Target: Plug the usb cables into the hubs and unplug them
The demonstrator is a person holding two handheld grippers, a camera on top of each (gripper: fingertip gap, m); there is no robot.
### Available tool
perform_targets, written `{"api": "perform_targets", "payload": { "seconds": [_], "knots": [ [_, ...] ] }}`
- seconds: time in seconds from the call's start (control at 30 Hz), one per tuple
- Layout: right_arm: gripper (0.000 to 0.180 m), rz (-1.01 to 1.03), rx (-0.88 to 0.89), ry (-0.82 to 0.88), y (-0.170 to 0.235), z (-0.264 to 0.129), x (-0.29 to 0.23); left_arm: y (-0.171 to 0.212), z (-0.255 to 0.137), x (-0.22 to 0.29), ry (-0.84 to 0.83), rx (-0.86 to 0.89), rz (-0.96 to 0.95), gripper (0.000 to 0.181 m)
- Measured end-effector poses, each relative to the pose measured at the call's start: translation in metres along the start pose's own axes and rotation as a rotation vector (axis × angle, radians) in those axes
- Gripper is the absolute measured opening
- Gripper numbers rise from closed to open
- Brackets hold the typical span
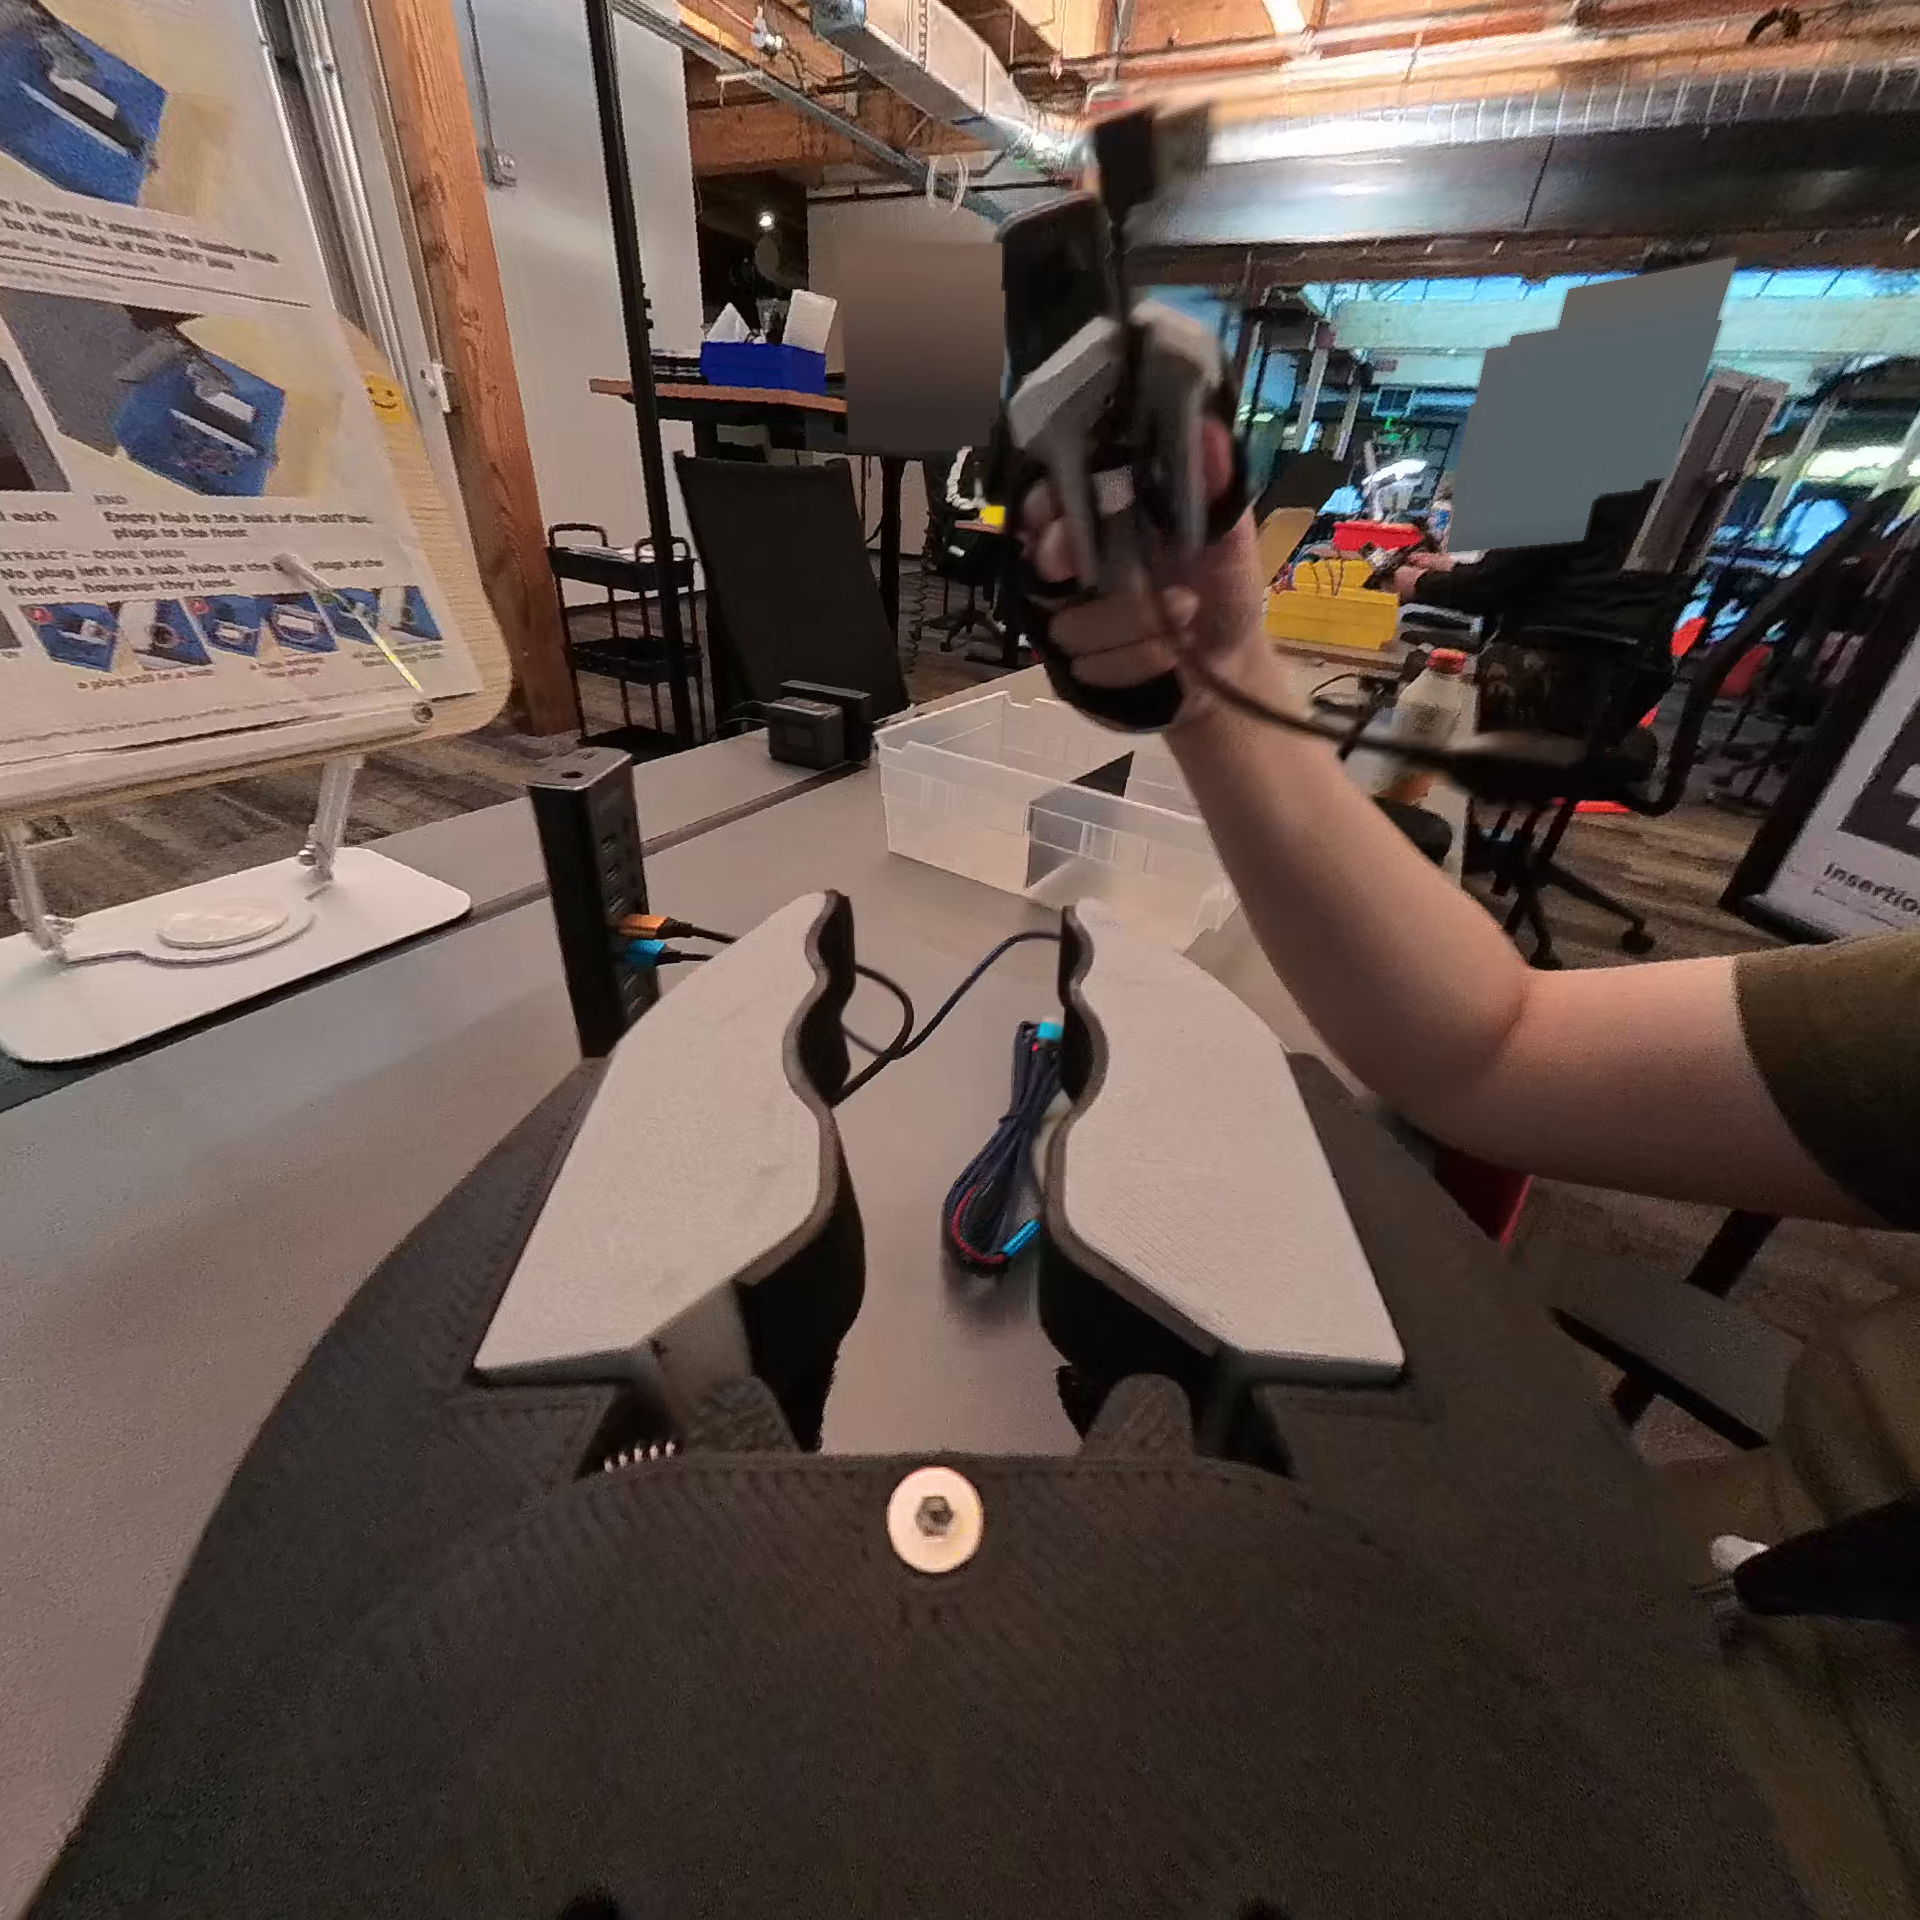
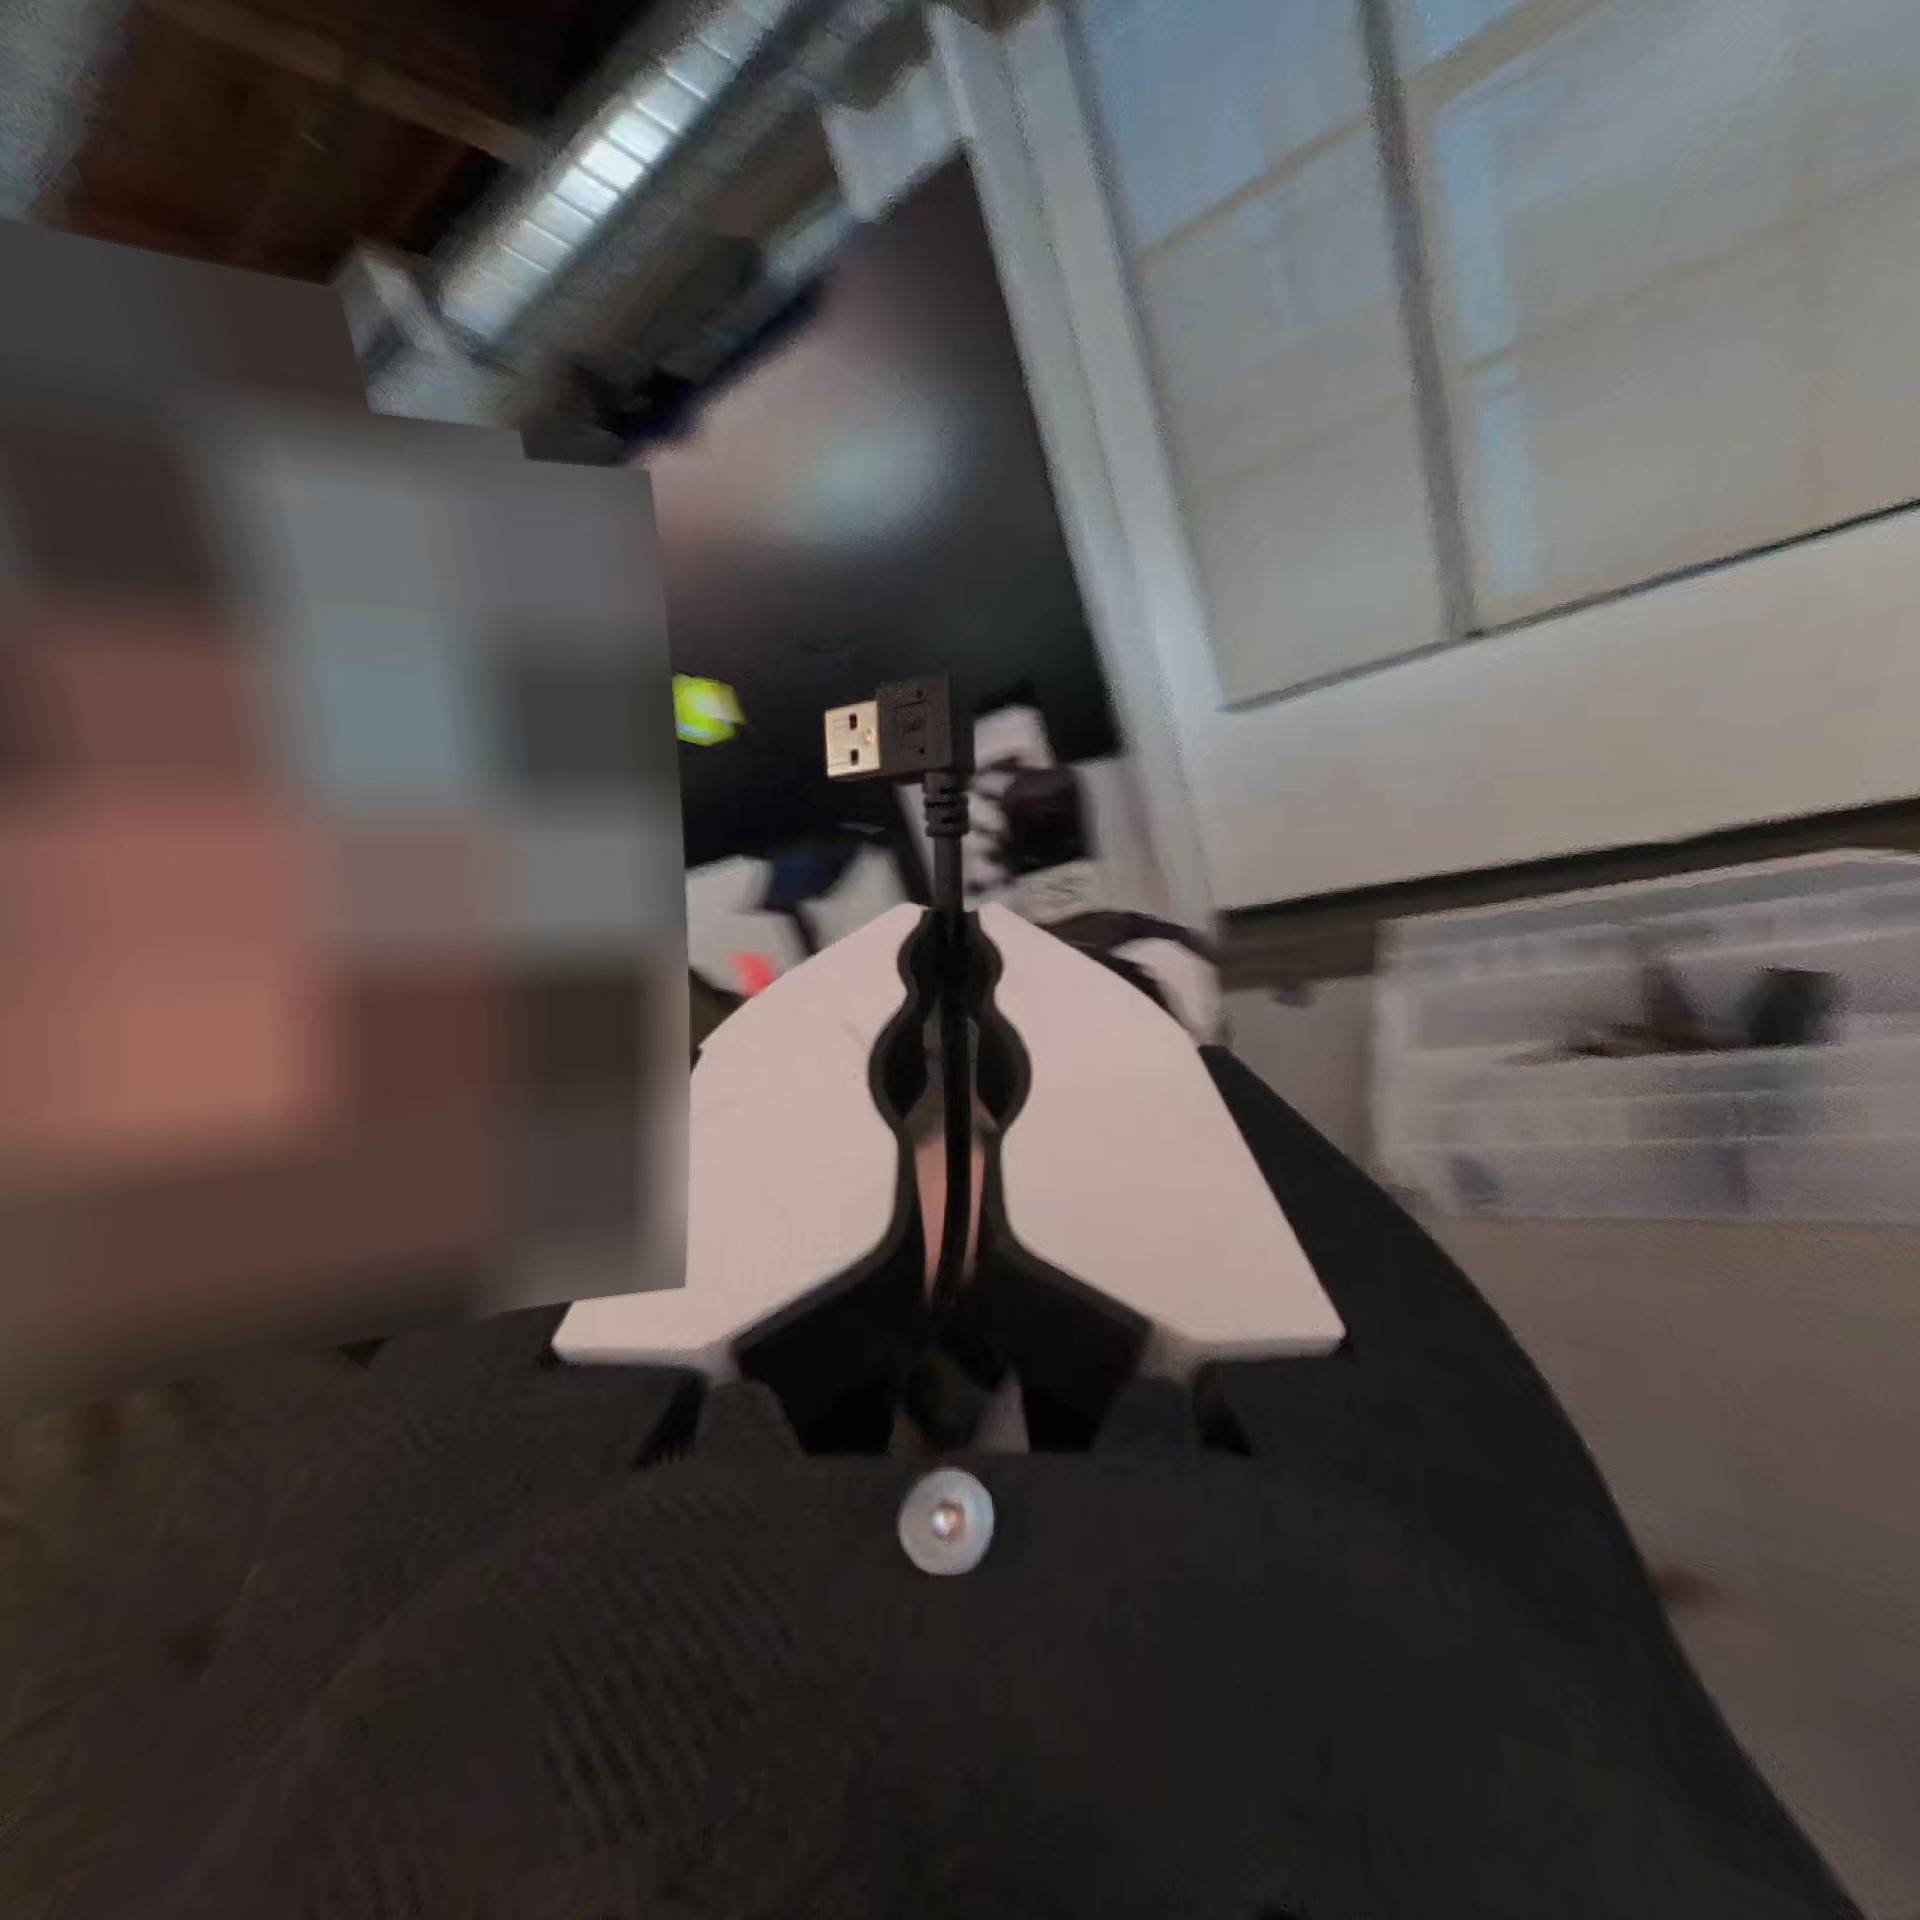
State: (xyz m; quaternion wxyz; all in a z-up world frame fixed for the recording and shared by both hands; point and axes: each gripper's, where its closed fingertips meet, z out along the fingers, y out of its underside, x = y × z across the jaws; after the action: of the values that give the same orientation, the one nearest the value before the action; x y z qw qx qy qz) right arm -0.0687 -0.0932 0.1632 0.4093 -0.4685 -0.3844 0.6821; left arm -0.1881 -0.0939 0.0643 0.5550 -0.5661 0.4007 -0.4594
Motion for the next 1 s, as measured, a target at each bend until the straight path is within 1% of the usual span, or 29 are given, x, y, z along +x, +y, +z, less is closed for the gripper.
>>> {"api": "perform_targets", "payload": {
  "seconds": [0.03,0.1,0.2,0.27,0.33,0.47,0.57,0.73,0.8,0.83,0.9,1.0],
  "knots": [
    [0.004,-0.106,-0.037,0.121,0.002,0.003,0.010,-0.004,0.001,0.004,0.028,0.019,-0.024,0.036],
    [0.004,-0.415,-0.113,0.313,0.003,0.010,0.017,-0.015,0.001,0.017,0.113,0.059,-0.082,0.037],
    [0.004,-0.888,-0.225,0.343,0.016,0.034,-0.008,-0.027,0.001,0.035,0.223,0.094,-0.139,0.038],
    [0.004,-1.163,-0.266,0.448,0.016,0.044,-0.010,-0.030,0.002,0.041,0.221,0.097,-0.102,0.038],
    [0.004,-1.293,-0.331,0.492,0.024,0.053,-0.010,-0.032,0.004,0.041,0.149,0.094,-0.011,0.043],
    [0.004,-1.400,-0.408,0.486,0.041,0.068,-0.004,-0.048,0.003,0.045,0.011,0.127,0.186,0.040],
    [0.004,-1.440,-0.484,0.480,0.055,0.075,0.007,-0.050,0.007,0.050,-0.033,0.079,0.269,0.039],
    [0.004,-1.473,-0.541,0.462,0.069,0.084,0.015,-0.045,0.013,0.047,-0.064,0.010,0.289,0.021],
    [0.004,-1.475,-0.551,0.467,0.071,0.084,0.018,-0.041,0.013,0.051,-0.035,0.001,0.303,0.006],
    [0.004,-1.475,-0.552,0.465,0.072,0.084,0.018,-0.040,0.013,0.049,-0.048,-0.005,0.313,0.006],
    [0.004,-1.455,-0.553,0.454,0.074,0.084,0.021,-0.038,0.011,0.042,-0.110,-0.028,0.406,0.003],
    [0.007,-1.391,-0.567,0.466,0.077,0.081,0.028,-0.034,0.011,0.032,-0.226,-0.100,0.614,0.003]
  ]
}}
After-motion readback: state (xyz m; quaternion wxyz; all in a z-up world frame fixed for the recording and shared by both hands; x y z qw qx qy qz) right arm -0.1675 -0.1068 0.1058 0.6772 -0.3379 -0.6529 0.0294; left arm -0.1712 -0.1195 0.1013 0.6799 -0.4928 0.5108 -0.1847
